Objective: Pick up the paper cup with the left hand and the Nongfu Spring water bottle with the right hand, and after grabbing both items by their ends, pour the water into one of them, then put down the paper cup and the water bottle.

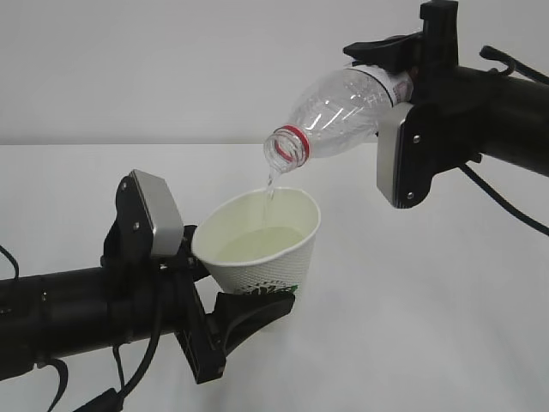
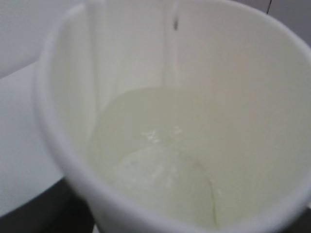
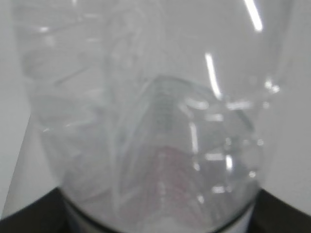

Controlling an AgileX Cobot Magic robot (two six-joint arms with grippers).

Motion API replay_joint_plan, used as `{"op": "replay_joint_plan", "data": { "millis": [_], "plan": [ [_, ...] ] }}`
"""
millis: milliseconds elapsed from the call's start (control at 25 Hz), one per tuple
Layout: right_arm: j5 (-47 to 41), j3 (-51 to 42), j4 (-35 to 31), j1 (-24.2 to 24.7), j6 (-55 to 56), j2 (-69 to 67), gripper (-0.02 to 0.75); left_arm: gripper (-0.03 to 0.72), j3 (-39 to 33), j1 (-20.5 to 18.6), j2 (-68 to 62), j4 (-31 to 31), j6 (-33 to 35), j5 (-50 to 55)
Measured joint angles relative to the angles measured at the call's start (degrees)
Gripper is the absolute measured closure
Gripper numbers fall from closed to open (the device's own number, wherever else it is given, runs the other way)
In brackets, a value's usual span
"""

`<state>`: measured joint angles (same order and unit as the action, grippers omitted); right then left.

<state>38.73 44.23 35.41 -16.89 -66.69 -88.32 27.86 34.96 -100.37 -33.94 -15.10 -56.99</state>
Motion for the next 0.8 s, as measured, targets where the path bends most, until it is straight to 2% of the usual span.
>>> {"op": "replay_joint_plan", "data": {
  "millis": [800],
  "plan": [
    [0.27,0.00,0.00,0.00,-0.82,0.00,0.295,0.163,0.00,0.00,0.00,0.00,0.00,0.21]
  ]
}}
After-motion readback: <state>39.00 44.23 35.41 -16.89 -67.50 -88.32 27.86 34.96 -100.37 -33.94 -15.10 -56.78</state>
